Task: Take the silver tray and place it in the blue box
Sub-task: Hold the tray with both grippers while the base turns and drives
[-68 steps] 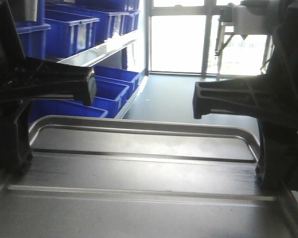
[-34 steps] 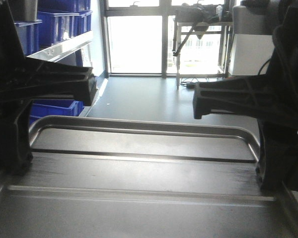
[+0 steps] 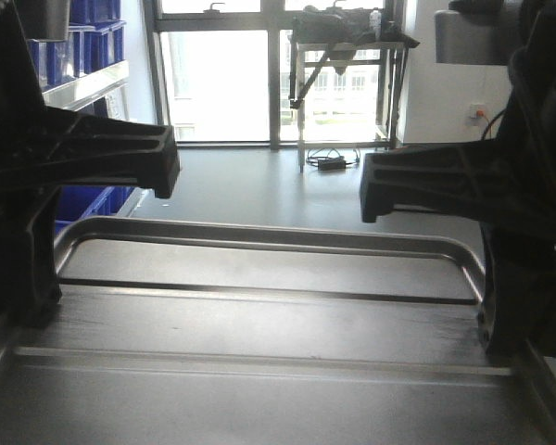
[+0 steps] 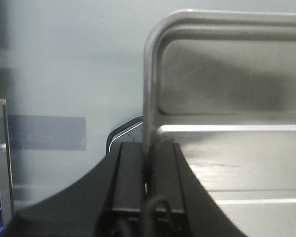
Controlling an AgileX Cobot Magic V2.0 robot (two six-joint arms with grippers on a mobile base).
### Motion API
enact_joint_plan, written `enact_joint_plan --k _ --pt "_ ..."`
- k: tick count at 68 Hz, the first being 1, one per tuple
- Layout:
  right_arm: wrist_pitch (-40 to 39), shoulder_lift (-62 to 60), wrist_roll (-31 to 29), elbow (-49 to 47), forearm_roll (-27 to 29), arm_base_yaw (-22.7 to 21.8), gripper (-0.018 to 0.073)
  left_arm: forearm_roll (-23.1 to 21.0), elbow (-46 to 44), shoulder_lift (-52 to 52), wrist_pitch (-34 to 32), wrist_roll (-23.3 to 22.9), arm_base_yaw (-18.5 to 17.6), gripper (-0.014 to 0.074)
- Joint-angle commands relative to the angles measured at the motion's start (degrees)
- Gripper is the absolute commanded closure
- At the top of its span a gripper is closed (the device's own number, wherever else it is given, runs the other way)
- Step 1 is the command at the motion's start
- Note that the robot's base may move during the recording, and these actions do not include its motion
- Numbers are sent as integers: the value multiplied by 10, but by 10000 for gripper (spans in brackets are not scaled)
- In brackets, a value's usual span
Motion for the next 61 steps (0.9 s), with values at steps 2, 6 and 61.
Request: enact_joint_plan --k 2,6,61 --pt "-32 -18 3 -16 -17 2 489 -9 -15 -16 -15 2 -8 697" --pt "-32 -18 3 -16 -17 2 489 -9 -15 -16 -15 2 -8 697" --pt "-32 -18 3 -16 -17 2 489 -8 -15 -16 -15 2 -8 697"
